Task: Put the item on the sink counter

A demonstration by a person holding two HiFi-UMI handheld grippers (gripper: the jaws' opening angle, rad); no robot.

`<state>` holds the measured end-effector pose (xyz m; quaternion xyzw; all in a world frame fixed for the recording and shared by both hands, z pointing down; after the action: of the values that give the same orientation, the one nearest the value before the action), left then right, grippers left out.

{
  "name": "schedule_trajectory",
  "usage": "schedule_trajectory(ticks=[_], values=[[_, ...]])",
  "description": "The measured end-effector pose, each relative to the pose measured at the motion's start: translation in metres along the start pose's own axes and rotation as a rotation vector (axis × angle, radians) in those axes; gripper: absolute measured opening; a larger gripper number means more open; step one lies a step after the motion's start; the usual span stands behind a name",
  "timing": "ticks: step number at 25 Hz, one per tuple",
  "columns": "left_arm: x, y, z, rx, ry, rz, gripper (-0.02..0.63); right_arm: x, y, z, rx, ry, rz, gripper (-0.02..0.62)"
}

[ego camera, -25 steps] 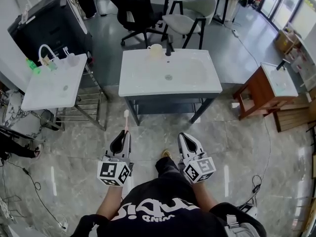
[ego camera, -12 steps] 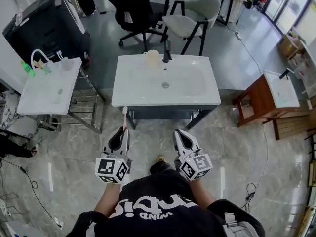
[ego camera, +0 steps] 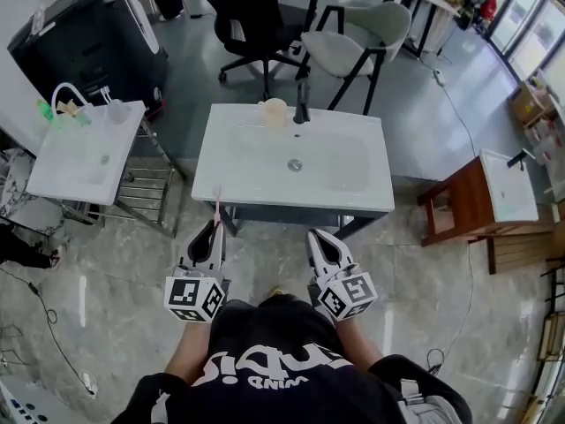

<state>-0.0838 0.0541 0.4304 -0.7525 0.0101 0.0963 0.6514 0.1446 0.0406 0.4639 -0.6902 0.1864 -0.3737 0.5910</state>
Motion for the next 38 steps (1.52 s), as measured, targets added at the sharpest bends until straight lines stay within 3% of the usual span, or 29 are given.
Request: schedule_trajectory(ticks=[10, 16, 38], values=[[-0.007, 0.001, -0.023, 0.004, 0.043, 0.004, 0.063, 0.021, -0.001, -0.025, -0.019, 0.046, -0.012, 0.019], [-0.016, 0.001, -0.049, 0.007, 0.030, 0.001, 0.063, 0.034, -0.007, -0.046, -0.034, 0.039, -0.018, 0.019], [-0.105, 0.009, -0.207, -0.078, -0.021, 0.004, 0.063, 0.093, 0.016, -0.191, -0.056, -0.012, -0.010, 0.019]])
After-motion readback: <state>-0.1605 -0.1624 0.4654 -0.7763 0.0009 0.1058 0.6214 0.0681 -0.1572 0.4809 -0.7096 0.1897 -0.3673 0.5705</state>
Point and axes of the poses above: the fingertips, and each gripper's own axes: z backward along the fingers, x to its right, y out of its top, the point moved 3 cm from there along z, backward along the fingers, and after that the axes turned 9 degrees about y, right-handed, at the moved point
